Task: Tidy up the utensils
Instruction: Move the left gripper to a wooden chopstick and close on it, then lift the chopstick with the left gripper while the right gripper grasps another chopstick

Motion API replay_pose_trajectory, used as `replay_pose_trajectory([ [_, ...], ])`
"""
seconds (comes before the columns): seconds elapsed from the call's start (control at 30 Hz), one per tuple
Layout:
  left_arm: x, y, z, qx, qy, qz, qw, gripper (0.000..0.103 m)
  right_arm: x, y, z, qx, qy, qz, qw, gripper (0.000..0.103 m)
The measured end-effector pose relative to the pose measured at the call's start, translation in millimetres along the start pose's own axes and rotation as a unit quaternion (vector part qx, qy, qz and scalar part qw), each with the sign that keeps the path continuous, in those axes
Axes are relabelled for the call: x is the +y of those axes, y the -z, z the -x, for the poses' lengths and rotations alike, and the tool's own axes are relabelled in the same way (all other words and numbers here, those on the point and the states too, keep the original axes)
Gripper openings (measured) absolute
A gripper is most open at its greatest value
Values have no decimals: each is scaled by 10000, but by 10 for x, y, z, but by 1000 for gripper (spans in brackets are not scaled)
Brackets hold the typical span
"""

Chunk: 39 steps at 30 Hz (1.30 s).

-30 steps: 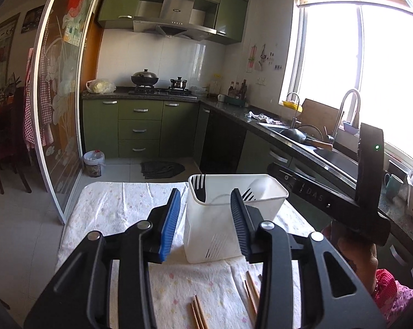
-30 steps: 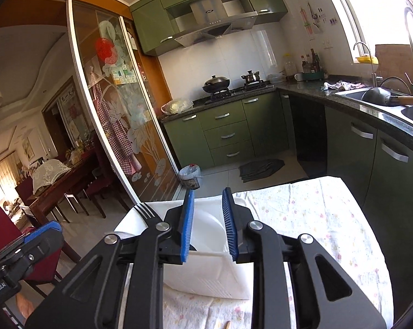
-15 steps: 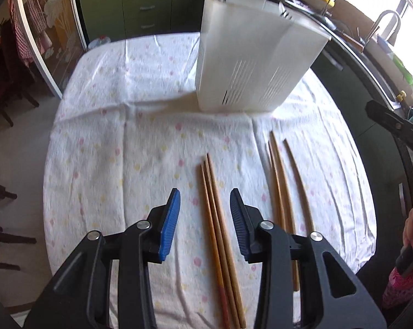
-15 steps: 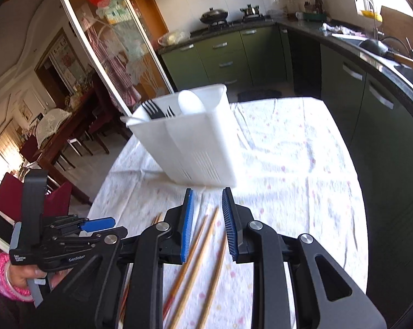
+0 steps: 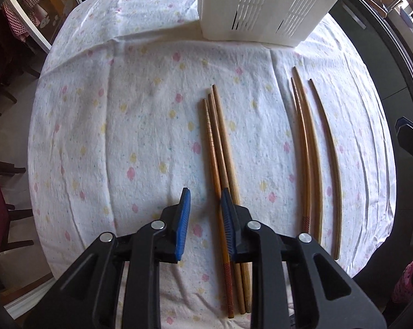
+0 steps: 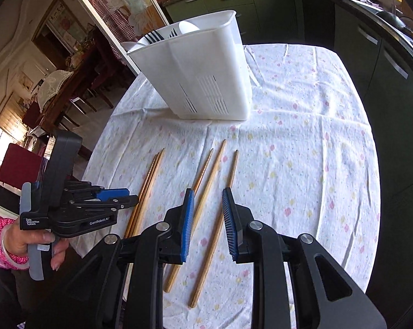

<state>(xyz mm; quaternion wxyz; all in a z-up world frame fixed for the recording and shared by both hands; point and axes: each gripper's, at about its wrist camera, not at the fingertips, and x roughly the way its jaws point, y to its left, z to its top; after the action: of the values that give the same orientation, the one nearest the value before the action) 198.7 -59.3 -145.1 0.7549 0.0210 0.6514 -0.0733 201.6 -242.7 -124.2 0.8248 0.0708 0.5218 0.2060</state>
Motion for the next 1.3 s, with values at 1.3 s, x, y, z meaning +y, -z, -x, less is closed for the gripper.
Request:
replay_pose_trajectory([
  [1.3,341,-111,230,-50,18,-286,9996,7,440,-212,-1303,2441,627,-643,9656,23],
])
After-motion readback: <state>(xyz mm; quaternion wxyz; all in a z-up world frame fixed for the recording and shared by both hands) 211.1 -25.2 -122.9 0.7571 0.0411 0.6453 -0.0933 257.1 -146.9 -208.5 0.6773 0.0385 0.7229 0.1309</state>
